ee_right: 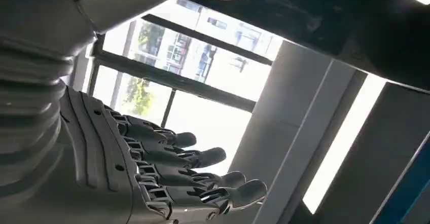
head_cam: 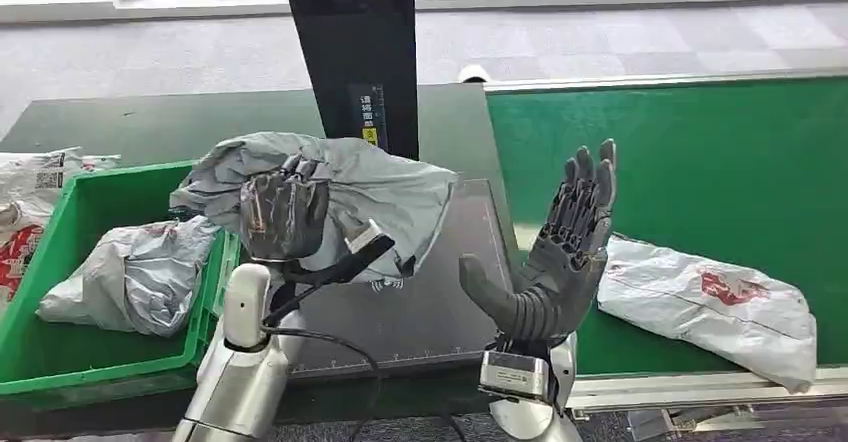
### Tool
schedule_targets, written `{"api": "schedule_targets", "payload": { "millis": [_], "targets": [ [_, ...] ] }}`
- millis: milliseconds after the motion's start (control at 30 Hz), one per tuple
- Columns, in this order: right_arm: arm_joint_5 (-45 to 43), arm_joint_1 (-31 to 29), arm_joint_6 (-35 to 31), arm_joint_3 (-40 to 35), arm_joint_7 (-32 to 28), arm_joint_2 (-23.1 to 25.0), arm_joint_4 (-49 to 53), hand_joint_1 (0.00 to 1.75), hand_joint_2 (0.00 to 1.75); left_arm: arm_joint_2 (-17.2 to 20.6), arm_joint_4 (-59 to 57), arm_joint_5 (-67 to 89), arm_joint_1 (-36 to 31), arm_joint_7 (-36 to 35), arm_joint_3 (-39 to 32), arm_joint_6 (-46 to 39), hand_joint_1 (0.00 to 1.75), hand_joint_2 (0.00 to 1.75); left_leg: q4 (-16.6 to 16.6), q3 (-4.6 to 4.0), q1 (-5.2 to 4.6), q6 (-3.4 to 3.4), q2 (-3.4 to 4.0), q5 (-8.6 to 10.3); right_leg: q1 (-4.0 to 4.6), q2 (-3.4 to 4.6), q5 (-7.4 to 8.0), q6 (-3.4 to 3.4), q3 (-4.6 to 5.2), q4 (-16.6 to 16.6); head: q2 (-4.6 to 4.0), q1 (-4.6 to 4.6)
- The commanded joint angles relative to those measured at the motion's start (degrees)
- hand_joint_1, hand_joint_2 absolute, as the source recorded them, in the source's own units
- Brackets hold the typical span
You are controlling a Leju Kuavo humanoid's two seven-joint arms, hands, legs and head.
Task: Moved the parcel from conveyor to table for the left to box.
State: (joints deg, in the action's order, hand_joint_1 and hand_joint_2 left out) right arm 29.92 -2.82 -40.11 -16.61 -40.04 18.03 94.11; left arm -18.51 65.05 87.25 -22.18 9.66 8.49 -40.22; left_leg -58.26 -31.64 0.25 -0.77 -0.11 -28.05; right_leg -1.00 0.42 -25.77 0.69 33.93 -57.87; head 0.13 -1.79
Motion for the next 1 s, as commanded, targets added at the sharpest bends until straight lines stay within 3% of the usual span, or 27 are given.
{"api": "schedule_targets", "payload": {
  "millis": [33, 267, 300, 367, 433, 567, 800, 1000],
  "targets": [
    [-0.76, 4.25, 0.11, 2.07, 0.04, 1.97, 1.16, 0.0, 1.75, 2.75, 17.52, 0.57, 0.05, 0.53, -12.58, 0.22, 1.75, 1.75, 0.05, -0.02, 0.07, -0.02, 0.26, -0.03, 0.09, 0.21, 0.06, -0.09, 0.1, 0.07, 0.0, -0.02],
    [-1.08, 4.59, 0.11, 1.12, 0.04, 1.97, 0.51, 0.0, 1.75, 4.61, 17.76, 0.61, -0.95, -1.89, -17.87, 0.22, 1.75, 1.75, 0.09, 0.0, 0.03, -0.04, 0.07, 0.02, 0.04, 0.02, 0.03, -0.1, 0.04, 0.06, 0.0, 0.0],
    [-1.34, 4.81, 0.11, 1.15, 0.04, 1.97, 0.66, 0.0, 1.75, 5.25, 18.61, -0.43, -1.17, -3.28, -21.45, 0.22, 1.75, 1.75, 0.16, 0.06, 0.05, -0.06, 0.16, 0.03, 0.07, 0.1, 0.07, -0.13, 0.03, 0.12, 0.0, 0.0],
    [-2.37, 5.41, 0.11, 1.33, 0.04, 1.97, 1.23, 0.0, 1.75, 5.3, 15.06, -5.61, -3.65, 3.04, -34.89, 0.22, 1.75, 1.75, 0.16, 0.11, 0.01, -0.05, 0.34, 0.0, 0.03, 0.29, 0.08, -0.11, 0.04, 0.09, 0.0, 0.0],
    [-2.07, 5.57, 0.11, 0.72, 0.04, 1.97, 0.9, 0.0, 1.75, 7.31, 11.23, -8.43, -4.6, 4.88, -40.04, 0.22, 1.75, 1.75, 0.21, 0.14, 0.03, -0.06, 0.42, 0.0, 0.04, 0.37, 0.1, -0.12, 0.01, 0.1, 0.0, 0.0],
    [-1.98, 5.95, 0.11, -0.17, 0.04, 1.97, 1.01, 0.0, 1.75, 7.1, 2.98, -6.76, -8.74, 9.92, -52.76, 0.22, 1.75, 1.75, 0.21, 0.19, 0.03, -0.08, 0.35, 0.01, 0.04, 0.27, 0.04, -0.12, 0.0, 0.06, 0.0, 0.0],
    [-1.96, 5.91, 0.11, -0.29, 0.04, 1.97, 0.74, 0.0, 1.75, 6.56, 2.91, -6.55, -8.94, 9.7, -53.01, 0.22, 1.75, 1.75, 0.19, 0.06, 0.18, -0.12, 0.1, 0.09, 0.19, 0.06, 0.02, -0.11, 0.0, 0.13, 0.0, 0.0],
    [-2.21, 4.91, 0.11, -0.34, 0.04, 1.97, -1.26, 0.0, 1.75, 5.43, 3.44, -5.7, -9.8, 11.12, -58.2, 0.22, 1.75, 1.75, 0.12, 0.0, 0.11, -0.12, 0.07, 0.06, 0.09, 0.08, 0.0, -0.1, 0.02, 0.05, 0.0, -0.02]
  ]
}}
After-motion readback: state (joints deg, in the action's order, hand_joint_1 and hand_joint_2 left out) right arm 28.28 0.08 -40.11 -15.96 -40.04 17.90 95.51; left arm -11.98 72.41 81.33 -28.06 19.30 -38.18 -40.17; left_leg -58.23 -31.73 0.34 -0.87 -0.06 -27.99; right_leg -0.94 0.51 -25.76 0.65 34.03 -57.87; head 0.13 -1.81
